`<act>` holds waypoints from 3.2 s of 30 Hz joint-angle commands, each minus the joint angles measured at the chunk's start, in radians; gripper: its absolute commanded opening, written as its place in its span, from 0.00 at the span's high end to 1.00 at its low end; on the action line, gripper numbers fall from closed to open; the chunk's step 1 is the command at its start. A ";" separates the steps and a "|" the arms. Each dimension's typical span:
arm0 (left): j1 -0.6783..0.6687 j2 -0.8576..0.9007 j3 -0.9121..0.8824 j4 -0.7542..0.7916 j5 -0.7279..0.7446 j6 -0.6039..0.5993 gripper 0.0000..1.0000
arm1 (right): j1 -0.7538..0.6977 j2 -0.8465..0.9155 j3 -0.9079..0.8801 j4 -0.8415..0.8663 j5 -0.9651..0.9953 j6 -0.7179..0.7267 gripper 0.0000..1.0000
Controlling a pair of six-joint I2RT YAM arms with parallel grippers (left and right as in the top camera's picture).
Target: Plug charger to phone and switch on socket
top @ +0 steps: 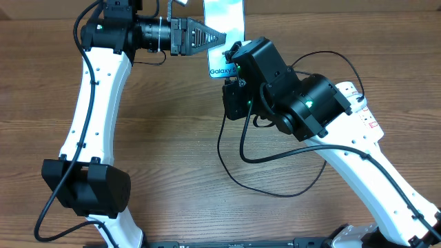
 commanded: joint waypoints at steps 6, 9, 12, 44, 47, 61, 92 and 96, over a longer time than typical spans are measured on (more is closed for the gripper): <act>-0.007 -0.008 0.015 0.002 0.031 0.027 0.96 | -0.001 0.003 0.031 0.010 0.008 -0.007 0.96; -0.006 -0.008 0.015 0.002 0.031 0.032 0.96 | -0.001 0.003 0.031 0.011 0.009 -0.008 0.96; -0.007 -0.008 0.015 0.001 0.031 0.034 0.96 | -0.001 0.003 0.031 0.016 0.009 -0.008 0.96; -0.006 -0.008 0.015 -0.136 -0.393 0.103 0.96 | -0.005 0.003 0.032 -0.018 0.058 0.073 0.73; -0.006 -0.008 0.015 -0.197 -0.612 0.053 0.96 | -0.016 0.007 0.031 -0.021 0.073 0.124 0.44; 0.027 -0.008 0.015 -0.346 -1.139 -0.256 0.96 | -0.194 0.267 0.110 -0.010 -0.150 0.209 0.25; 0.051 -0.008 0.015 -0.410 -1.172 -0.330 0.96 | -0.088 0.808 0.283 0.122 0.185 0.364 0.59; 0.051 -0.008 0.015 -0.410 -1.168 -0.330 0.96 | -0.098 0.844 0.283 0.123 0.180 0.356 0.59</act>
